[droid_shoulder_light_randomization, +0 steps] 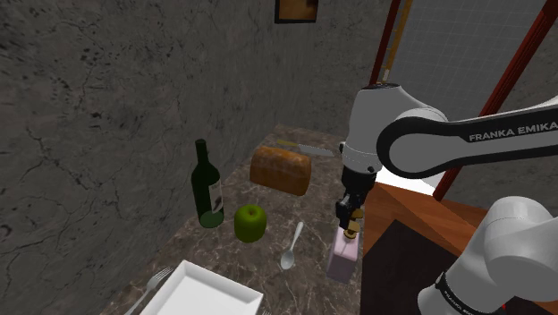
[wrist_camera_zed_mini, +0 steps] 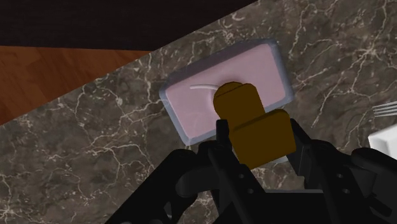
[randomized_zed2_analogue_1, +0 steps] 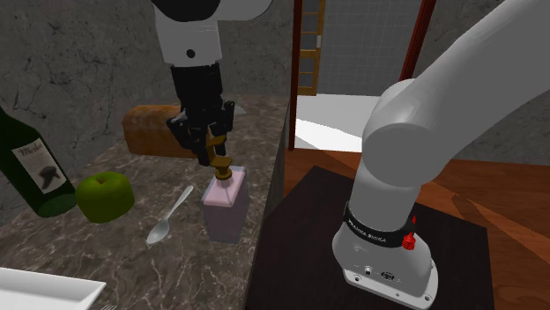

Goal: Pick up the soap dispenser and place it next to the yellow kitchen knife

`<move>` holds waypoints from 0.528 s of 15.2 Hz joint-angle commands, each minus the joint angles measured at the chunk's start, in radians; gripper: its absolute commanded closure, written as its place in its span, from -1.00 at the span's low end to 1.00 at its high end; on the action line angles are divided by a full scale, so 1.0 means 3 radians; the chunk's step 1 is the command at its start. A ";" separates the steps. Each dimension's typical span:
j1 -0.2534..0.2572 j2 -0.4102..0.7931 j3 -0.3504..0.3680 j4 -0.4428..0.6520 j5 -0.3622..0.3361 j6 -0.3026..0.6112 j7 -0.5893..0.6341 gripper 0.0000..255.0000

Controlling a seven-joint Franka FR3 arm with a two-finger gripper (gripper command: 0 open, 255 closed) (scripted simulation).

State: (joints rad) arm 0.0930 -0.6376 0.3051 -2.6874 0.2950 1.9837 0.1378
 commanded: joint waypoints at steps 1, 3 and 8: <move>0.0000 0.0000 0.0000 -0.0001 -0.0001 0.0000 0.0000 1.00; 0.0000 0.0001 0.0000 -0.0001 -0.0001 0.0000 0.0000 1.00; -0.0002 -0.0020 -0.0009 0.0031 -0.0009 -0.0052 0.0004 1.00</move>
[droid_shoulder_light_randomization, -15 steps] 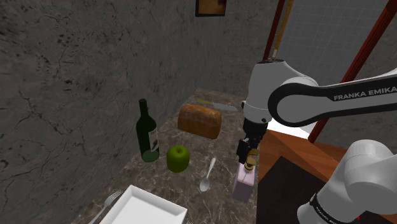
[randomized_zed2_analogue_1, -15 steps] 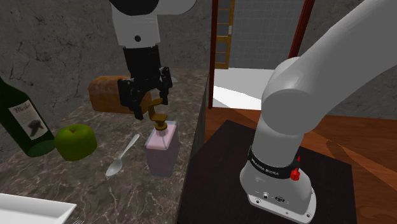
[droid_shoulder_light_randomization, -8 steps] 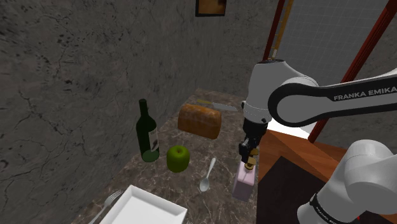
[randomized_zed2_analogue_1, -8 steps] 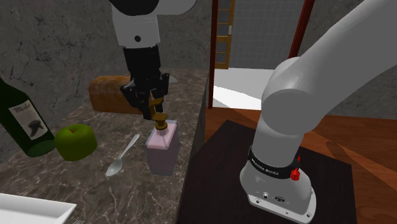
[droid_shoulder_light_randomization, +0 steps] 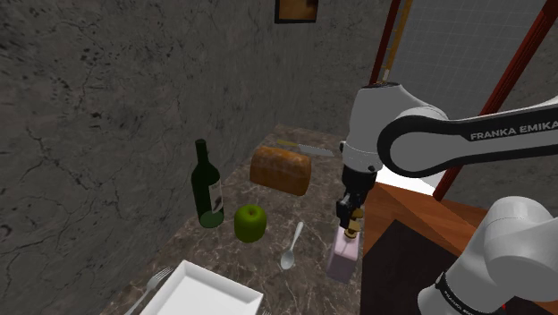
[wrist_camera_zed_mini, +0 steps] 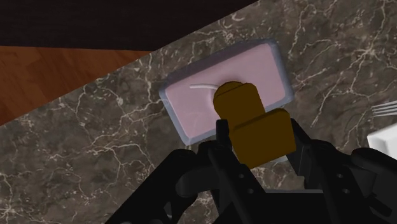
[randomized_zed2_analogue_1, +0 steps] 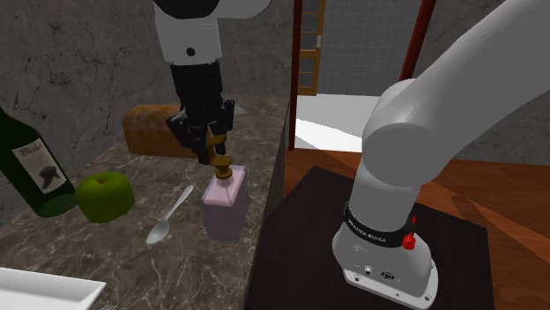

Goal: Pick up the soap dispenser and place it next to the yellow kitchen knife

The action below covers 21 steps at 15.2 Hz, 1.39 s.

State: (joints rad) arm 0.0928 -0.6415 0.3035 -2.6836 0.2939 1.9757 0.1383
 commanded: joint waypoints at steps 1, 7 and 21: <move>-0.0004 -0.0025 -0.0013 0.0052 -0.0013 -0.0077 0.0007 1.00; -0.0017 -0.0113 -0.0066 0.0266 -0.0062 -0.0378 0.0034 1.00; -0.0049 -0.0178 -0.0172 0.0845 -0.0159 -0.1020 0.0097 1.00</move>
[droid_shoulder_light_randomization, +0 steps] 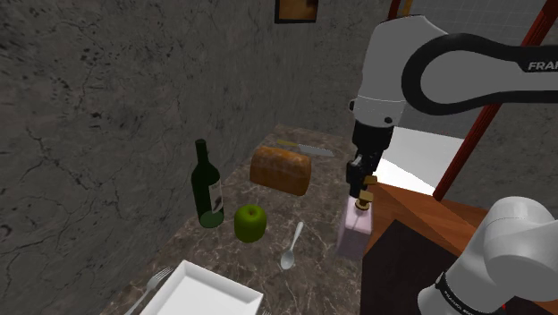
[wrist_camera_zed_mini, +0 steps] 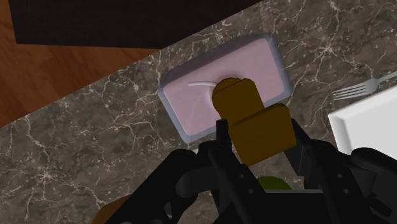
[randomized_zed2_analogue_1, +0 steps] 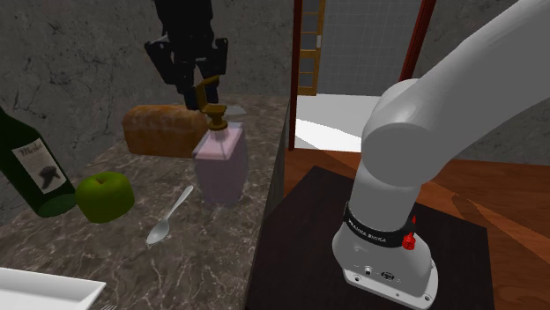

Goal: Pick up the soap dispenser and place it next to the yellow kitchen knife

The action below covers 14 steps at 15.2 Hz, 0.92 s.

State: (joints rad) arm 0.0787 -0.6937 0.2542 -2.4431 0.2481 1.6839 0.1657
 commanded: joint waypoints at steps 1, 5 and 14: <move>-0.0004 -0.0002 -0.0014 0.0089 -0.0012 -0.0090 0.0010 1.00; -0.0013 0.0013 -0.0038 0.0276 -0.0035 -0.0262 0.0028 1.00; -0.0032 0.0088 -0.0086 0.0728 -0.0079 -0.0638 0.0073 1.00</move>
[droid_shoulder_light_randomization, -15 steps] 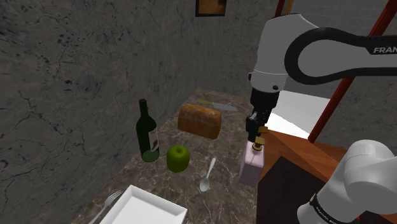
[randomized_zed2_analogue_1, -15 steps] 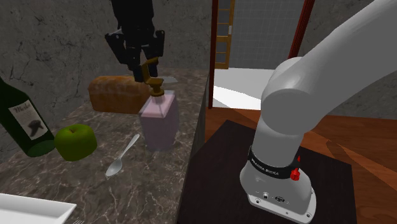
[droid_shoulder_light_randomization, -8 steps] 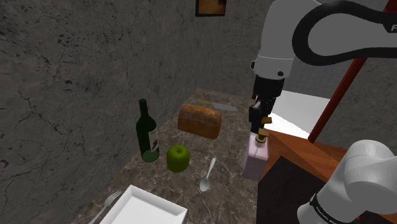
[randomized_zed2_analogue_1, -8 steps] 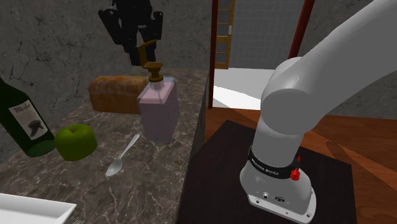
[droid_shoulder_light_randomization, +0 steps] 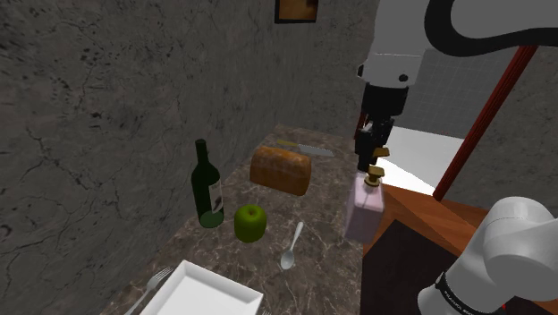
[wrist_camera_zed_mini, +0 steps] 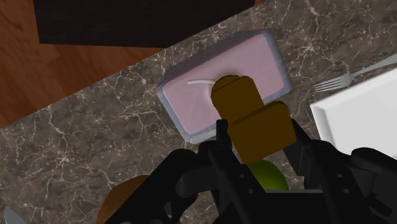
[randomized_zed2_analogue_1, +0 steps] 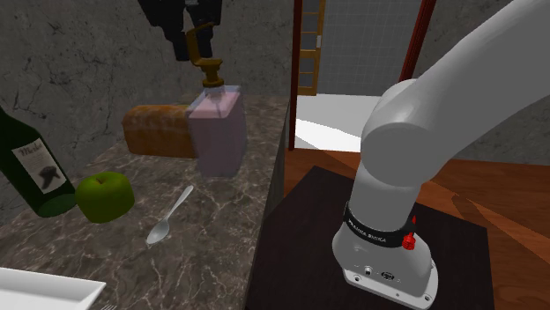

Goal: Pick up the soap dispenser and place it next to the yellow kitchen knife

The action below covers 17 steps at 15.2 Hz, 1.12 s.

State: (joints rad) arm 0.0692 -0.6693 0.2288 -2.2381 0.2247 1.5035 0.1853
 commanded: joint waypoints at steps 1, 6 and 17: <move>-0.0002 0.0019 -0.0006 0.0097 -0.0006 -0.0078 0.0013 1.00; -0.0012 0.0087 -0.0026 0.0371 -0.0026 -0.0283 0.0041 1.00; -0.0032 0.0294 -0.0059 0.1033 -0.0062 -0.0736 0.0110 1.00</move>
State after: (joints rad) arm 0.0606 -0.5893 0.2124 -1.9483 0.2077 1.2947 0.2169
